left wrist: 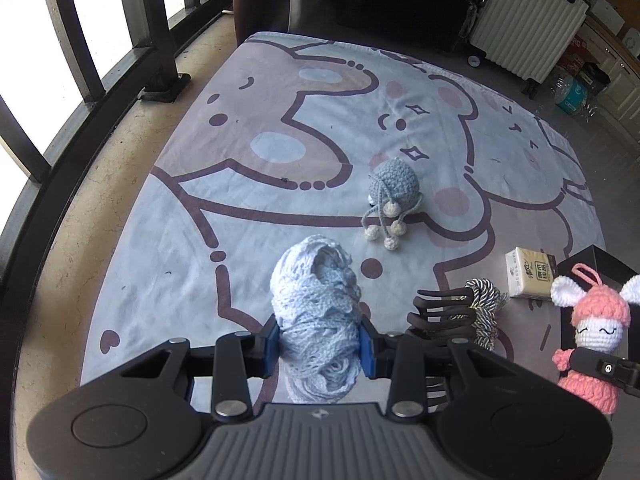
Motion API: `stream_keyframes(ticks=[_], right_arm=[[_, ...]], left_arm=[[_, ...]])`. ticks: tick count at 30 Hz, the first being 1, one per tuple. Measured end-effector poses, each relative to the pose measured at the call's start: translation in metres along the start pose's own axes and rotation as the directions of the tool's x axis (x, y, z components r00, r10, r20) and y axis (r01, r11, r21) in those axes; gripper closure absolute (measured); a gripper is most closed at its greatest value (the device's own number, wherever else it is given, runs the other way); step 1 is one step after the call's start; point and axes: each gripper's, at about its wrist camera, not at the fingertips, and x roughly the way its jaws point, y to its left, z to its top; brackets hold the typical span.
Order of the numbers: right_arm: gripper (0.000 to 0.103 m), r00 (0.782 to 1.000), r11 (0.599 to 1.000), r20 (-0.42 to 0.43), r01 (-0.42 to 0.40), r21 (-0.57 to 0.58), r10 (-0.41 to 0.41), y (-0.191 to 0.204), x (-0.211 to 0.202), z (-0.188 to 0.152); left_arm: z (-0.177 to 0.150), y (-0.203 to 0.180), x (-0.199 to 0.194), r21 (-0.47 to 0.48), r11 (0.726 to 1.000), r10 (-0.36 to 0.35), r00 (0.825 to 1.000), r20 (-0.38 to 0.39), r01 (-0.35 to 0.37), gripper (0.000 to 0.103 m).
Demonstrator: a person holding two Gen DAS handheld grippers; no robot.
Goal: Organize objects
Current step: 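Lift the pink bunny with the right tool while the left tool lifts the lace bundle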
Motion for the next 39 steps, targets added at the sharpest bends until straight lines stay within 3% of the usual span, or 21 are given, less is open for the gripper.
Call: stream_keyframes(ticks=[24, 39], right_arm=[[0.074, 0.992, 0.998, 0.120, 0.038, -0.057, -0.031, 0.013, -0.080, 0.007], [0.074, 0.983, 0.995, 0.166, 0.089, -0.036, -0.082, -0.031, -0.119, 0.008]], left_arm=[[0.003, -0.059, -0.073, 0.120, 0.992, -0.031, 0.997, 0.072, 0.022, 0.063], [-0.004, -0.135, -0.082, 0.221, 0.974, -0.073, 0.994, 0.080, 0.054, 0.063]])
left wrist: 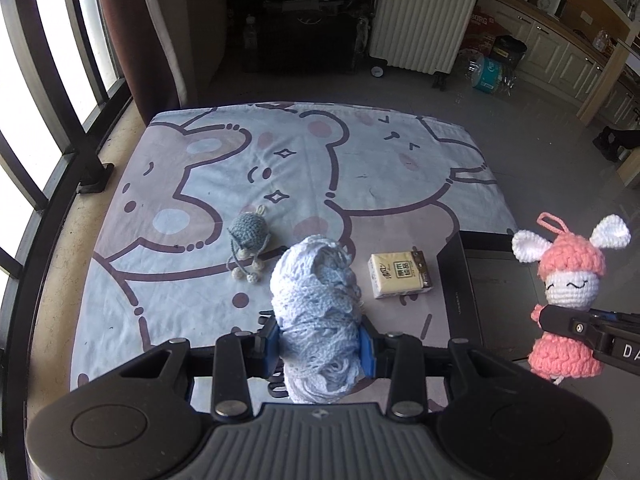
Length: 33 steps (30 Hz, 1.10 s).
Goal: Organize objects
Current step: 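Lift the pink bunny with the right tool while the left tool lifts the lace bundle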
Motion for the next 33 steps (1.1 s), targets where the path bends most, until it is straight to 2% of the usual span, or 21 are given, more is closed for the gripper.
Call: stream_keyframes(ticks=[13, 22, 33], right_arm=[[0.074, 0.998, 0.998, 0.008, 0.059, 0.032, -0.060, -0.059, -0.004, 0.002], [0.074, 0.995, 0.993, -0.005, 0.100, 0.061, -0.100, -0.098, 0.002, -0.002], [0.074, 0.992, 0.990, -0.011, 0.123, 0.069, -0.122, -0.126, 0.015, 0.001]], left_arm=[[0.009, -0.072, 0.024, 0.072, 0.995, -0.062, 0.998, -0.016, 0.063, 0.063], [0.011, -0.107, 0.047, 0.087, 0.991, -0.102, 0.994, -0.037, 0.105, 0.063], [0.012, -0.144, 0.074, 0.095, 0.981, -0.163, 0.985, -0.062, 0.168, 0.063]])
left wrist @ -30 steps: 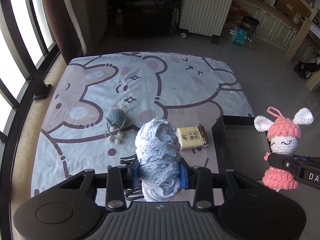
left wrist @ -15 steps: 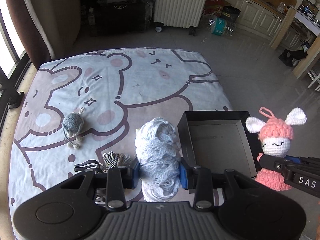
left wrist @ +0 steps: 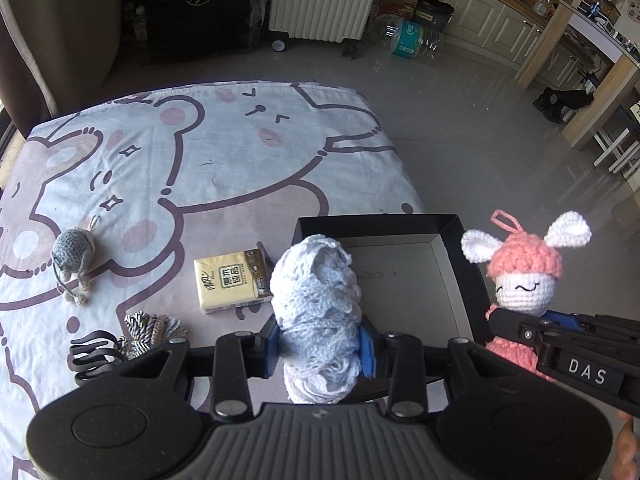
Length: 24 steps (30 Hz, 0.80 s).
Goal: Organize objects
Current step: 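Lift the pink bunny with the right tool while the left tool lifts the lace bundle, then carry the bunny and lace bundle with both tools over the open black box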
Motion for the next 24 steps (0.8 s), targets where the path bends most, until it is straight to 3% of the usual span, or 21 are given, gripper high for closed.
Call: stream_keyframes(ticks=[24], right_arm=[[0.074, 0.998, 0.996, -0.008, 0.059, -0.069, -0.059, -0.015, 0.051, 0.020]], left_arm=[[0.010, -0.017, 0.050, -0.079, 0.989, -0.129, 0.991, -0.030, 0.127, 0.063]])
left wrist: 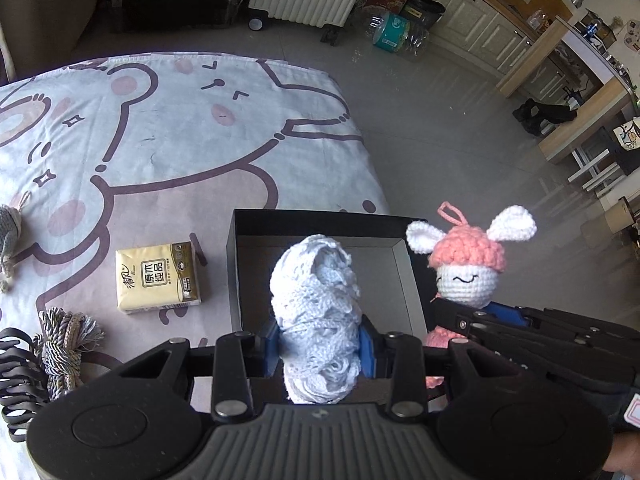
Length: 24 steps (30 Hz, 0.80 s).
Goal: Organize objects
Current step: 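Carry the bunny and lace bundle with both tools over the open black box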
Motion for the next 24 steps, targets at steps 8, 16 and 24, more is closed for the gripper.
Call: stream_keyframes(ticks=[8, 16, 24], right_arm=[[0.074, 0.998, 1.000, -0.059, -0.002, -0.010, 0.001, -0.007, 0.032, -0.006], [0.074, 0.995, 1.000, -0.096, -0.011, -0.012, 0.010, -0.014, 0.050, -0.018], [0.074, 0.994, 1.000, -0.111, -0.006, -0.007, 0.005, -0.019, 0.065, -0.028]], left_arm=[[-0.001, 0.002, 0.011, -0.009, 1.000, -0.007, 1.000, -0.016, 0.007, 0.064], [0.000, -0.001, 0.019, -0.012, 1.000, -0.023, 0.999, -0.022, 0.023, 0.064], [-0.006, -0.005, 0.028, -0.004, 0.999, -0.039, 0.999, -0.030, 0.039, 0.064]])
